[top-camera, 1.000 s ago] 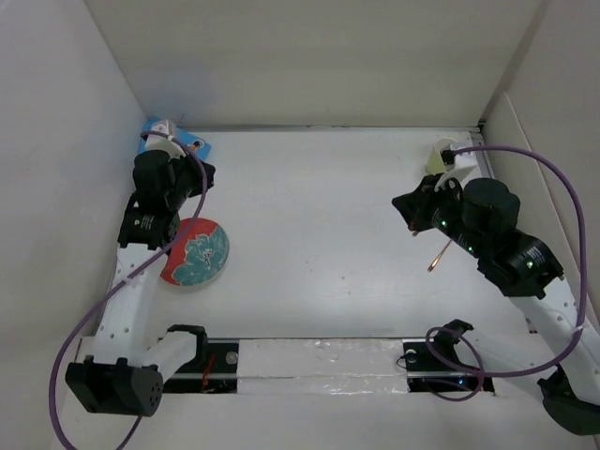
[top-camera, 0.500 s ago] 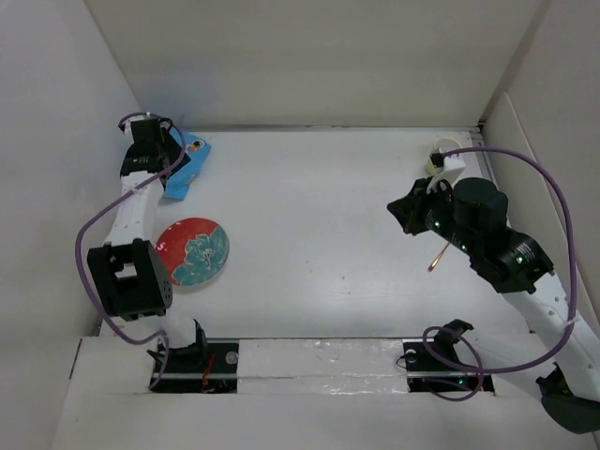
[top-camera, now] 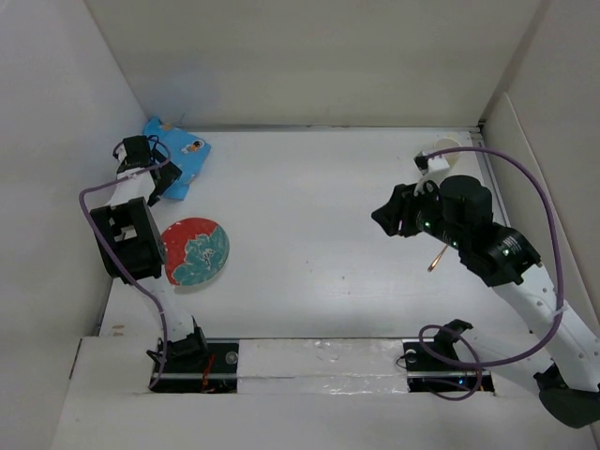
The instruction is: Set the dinner table for one person
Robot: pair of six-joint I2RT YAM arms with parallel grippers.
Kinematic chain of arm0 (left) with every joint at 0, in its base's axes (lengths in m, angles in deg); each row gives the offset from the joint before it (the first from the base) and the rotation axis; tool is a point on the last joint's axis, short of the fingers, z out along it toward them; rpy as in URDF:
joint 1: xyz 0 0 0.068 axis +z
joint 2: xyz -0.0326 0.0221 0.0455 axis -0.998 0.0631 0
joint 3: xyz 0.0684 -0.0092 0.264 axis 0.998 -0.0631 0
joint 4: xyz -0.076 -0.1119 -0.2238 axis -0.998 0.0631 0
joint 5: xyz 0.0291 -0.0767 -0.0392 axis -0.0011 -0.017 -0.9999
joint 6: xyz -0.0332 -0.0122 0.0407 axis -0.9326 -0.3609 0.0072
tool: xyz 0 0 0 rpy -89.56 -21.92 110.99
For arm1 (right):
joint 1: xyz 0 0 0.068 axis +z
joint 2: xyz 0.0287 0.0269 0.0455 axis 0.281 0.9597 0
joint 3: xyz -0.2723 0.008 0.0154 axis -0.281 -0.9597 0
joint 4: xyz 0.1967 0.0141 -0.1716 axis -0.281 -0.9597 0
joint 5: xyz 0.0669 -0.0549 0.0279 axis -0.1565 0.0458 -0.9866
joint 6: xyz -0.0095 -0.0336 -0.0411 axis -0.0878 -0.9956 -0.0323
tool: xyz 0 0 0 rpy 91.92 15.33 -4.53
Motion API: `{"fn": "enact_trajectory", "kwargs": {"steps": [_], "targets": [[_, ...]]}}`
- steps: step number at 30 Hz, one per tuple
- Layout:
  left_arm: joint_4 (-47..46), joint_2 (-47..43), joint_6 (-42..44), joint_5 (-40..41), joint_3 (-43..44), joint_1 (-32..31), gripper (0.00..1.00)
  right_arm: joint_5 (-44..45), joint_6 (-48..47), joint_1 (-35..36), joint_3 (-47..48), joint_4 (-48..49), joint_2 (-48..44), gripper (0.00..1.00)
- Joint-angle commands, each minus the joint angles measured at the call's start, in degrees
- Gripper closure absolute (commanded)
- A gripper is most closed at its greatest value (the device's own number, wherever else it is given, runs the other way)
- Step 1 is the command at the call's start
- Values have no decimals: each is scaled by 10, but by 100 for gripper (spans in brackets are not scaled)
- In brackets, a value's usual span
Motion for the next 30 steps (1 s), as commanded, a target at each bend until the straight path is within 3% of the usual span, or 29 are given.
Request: {"fn": "enact_trajectory", "kwargs": {"steps": [1,8,11,12,14,20,25,30], "targets": [[-52,9,-24,-15,31,4,22,-37,-8,-2,-2,27,7,48],[-91,61,-42,-16,39,16,26,-47,4,-2,-6,36,34,46],[-108,65,-40,-16,41,16,47,-47,11,-2,-3,48,40,46],[-114,64,-39,-45,43,16,80,-48,12,3,-1,51,46,47],[-127,51,-36,-72,57,16,99,-50,15,3,3,58,53,47],[-107,-12,-28,-138,176,-44,100,-46,15,8,7,83,89,47],[-32,-43,-14,-186,345,-158,100,-15,-7,8,70,74,139,24],[-39,-70,-30,-210,379,-220,100,8,-18,8,120,59,164,11]]}}
